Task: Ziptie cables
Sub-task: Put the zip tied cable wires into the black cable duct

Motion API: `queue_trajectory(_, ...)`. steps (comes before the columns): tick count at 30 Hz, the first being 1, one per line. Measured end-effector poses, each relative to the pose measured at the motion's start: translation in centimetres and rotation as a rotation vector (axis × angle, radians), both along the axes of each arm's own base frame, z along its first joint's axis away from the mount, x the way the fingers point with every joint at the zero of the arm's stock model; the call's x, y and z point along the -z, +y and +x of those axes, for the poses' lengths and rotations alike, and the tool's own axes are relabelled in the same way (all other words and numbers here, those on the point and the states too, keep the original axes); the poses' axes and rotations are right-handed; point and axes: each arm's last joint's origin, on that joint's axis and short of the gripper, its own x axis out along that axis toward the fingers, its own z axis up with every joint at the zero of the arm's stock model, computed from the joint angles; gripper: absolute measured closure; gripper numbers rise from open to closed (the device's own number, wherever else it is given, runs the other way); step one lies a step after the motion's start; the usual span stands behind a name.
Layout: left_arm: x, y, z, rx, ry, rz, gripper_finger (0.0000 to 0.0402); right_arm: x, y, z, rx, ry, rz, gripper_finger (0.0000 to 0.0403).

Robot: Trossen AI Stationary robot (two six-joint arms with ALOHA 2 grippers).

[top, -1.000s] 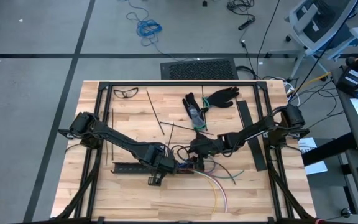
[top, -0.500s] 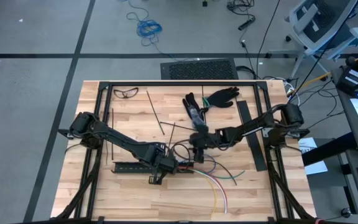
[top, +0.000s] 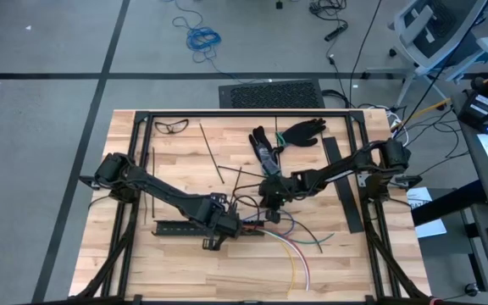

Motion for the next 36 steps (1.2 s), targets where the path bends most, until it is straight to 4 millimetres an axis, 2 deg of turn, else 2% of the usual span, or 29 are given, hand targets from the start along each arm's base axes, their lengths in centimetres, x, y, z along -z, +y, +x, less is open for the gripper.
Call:
queue_trajectory(10,-0.8,-0.2,0.3,0.011,-0.061,0.112,0.0369,0.1,-0.2,0.0,-0.101,-0.010,0.063,0.0403)
queue_trajectory(16,-1.0,-0.2,0.4,0.008,-0.075,0.126,0.0369,0.3,-0.9,-0.2,-0.186,0.002,0.186,0.0403)
queue_trajectory(21,-1.0,-0.2,0.2,0.002,-0.067,0.162,0.0369,-0.3,-1.6,-0.4,-0.199,-0.012,0.225,0.0403)
queue_trajectory(27,-1.0,0.0,-0.3,-0.067,-0.029,0.167,0.0369,-1.2,-2.0,-0.4,-0.226,-0.054,0.266,0.0403)
queue_trajectory(36,-2.7,-0.6,-0.6,-0.176,0.012,0.096,0.0369,-1.4,-1.8,-0.4,-0.264,-0.059,0.320,0.0403)
